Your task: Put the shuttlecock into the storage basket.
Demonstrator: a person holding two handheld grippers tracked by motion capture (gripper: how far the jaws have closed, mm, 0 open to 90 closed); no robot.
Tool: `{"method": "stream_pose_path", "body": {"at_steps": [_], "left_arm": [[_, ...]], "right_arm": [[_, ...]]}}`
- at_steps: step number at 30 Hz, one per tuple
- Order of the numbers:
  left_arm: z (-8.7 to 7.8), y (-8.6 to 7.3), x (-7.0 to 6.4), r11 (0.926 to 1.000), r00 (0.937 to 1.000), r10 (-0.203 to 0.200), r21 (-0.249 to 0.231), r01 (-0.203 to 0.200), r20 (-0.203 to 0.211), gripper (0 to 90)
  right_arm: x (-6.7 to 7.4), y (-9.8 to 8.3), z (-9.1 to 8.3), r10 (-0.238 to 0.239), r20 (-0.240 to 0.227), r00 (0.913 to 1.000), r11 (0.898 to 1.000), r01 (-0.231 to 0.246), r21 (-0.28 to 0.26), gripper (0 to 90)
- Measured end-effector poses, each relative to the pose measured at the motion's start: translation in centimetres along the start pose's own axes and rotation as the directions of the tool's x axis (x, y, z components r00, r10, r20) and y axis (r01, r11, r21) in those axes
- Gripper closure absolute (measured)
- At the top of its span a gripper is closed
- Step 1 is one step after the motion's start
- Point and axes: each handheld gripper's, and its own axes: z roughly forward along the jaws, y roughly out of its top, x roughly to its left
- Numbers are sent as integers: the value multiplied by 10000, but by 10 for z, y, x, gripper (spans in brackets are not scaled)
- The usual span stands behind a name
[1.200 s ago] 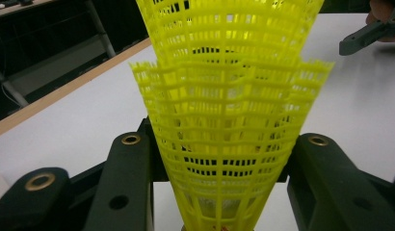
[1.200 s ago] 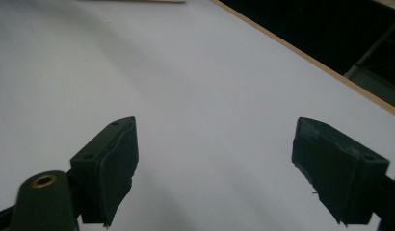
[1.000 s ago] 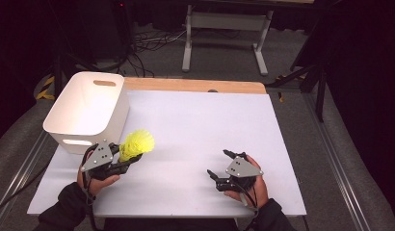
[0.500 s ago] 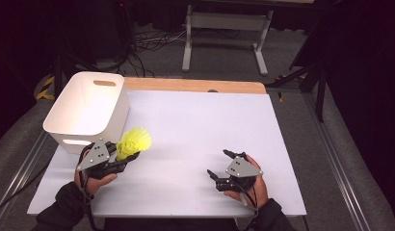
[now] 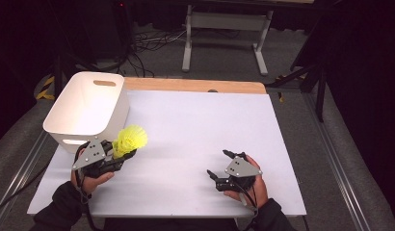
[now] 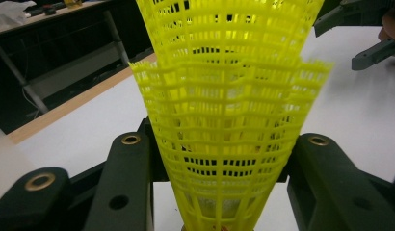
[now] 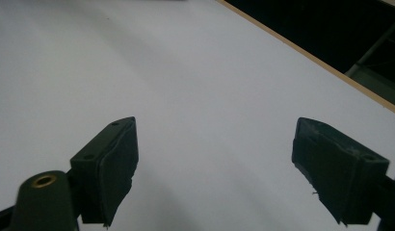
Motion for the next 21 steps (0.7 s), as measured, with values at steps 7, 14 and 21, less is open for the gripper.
{"method": "stream_pose_path", "body": {"at_steps": [7,14,21], "left_arm": [[-4,1,3,9999,9999,-67,-89,67,-103,577],[-8,1,6,9998,9996,-52,-168,47,-262,577],[-12,2,9,9996,9991,-96,-257,85,-422,578]], "right_arm": [[0,0,0,9,7,10000,10000,-9,-27,175],[0,0,1,23,-5,10000,10000,-23,-7,175],[0,0,1,-14,-4,10000,10000,14,35,175]]}}
